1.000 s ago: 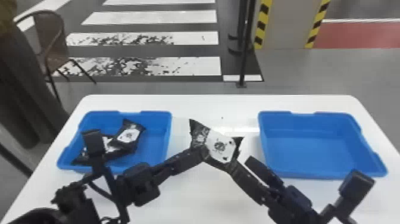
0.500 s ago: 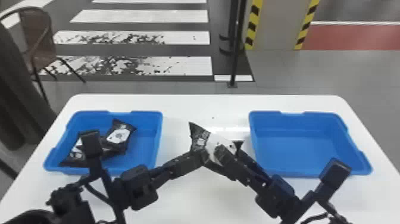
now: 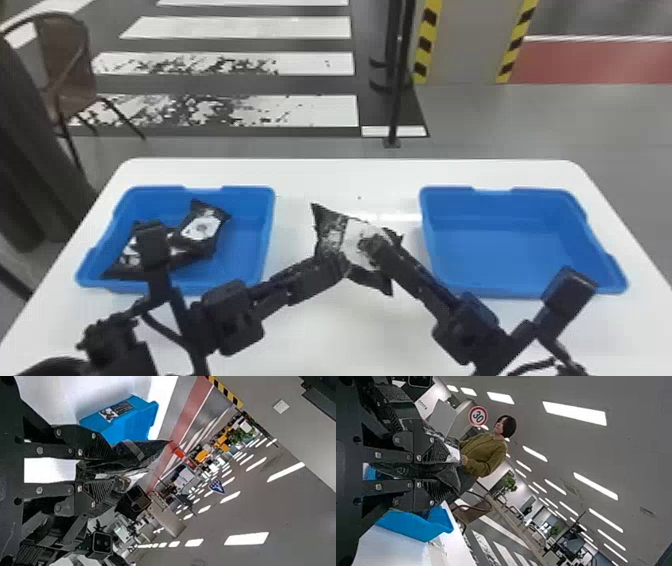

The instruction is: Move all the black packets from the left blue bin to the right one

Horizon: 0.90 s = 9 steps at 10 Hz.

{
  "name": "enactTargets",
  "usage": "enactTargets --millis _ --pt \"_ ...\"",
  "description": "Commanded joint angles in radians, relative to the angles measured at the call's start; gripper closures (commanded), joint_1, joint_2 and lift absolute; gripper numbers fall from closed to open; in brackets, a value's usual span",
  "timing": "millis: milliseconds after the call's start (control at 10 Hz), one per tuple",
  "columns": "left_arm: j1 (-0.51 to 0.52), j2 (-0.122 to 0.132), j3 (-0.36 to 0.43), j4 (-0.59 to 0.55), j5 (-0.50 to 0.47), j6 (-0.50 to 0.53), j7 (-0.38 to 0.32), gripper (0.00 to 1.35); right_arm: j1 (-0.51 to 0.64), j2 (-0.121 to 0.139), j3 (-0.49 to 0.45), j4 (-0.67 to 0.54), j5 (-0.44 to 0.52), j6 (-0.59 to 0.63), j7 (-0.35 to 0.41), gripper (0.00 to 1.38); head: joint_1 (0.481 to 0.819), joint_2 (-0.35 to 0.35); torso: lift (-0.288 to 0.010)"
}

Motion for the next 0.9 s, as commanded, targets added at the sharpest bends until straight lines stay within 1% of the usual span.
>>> enactTargets --millis 0,100,200,300,400,500,600,800 --pt "0.02 -0.007 0.025 0.0 0.006 0.002 0.006 0.21 -0.005 0.0 -0.01 0.004 -0.003 -0.006 0.0 1.28 0.695 0.017 -0.14" --pt "0.038 -0.012 0.045 0.0 0.004 -0.003 0.007 0.08 -0.019 0.0 -0.036 0.019 0.011 -0.006 -0.002 1.28 0.695 0.021 -0.14" --pt "0.05 -0.017 0.067 0.0 0.004 -0.015 0.007 0.13 -0.046 0.0 -0.078 0.051 0.033 -0.006 -0.003 1.28 0.695 0.021 -0.14" --pt "0.062 -0.021 0.087 0.0 0.004 -0.03 0.007 0.15 -0.093 0.0 -0.134 0.095 0.095 -0.006 -0.011 1.28 0.695 0.014 -0.14" --pt "0.072 -0.026 0.115 0.0 0.004 -0.042 0.007 0.15 -0.159 0.0 -0.197 0.173 0.168 -0.016 -0.016 1.28 0.695 -0.005 -0.14" --pt "0.074 -0.029 0.135 -0.002 -0.002 -0.052 0.007 0.15 -0.225 -0.003 -0.259 0.252 0.244 -0.041 -0.023 1.28 0.695 -0.039 -0.14" --pt "0.077 -0.032 0.159 -0.005 -0.01 -0.057 0.007 0.15 -0.282 -0.014 -0.291 0.321 0.292 -0.068 -0.042 1.28 0.695 -0.085 -0.14" --pt "0.082 -0.04 0.205 -0.01 -0.035 -0.067 0.009 0.15 -0.346 -0.051 -0.293 0.409 0.352 -0.085 -0.115 1.28 0.695 -0.133 -0.14"
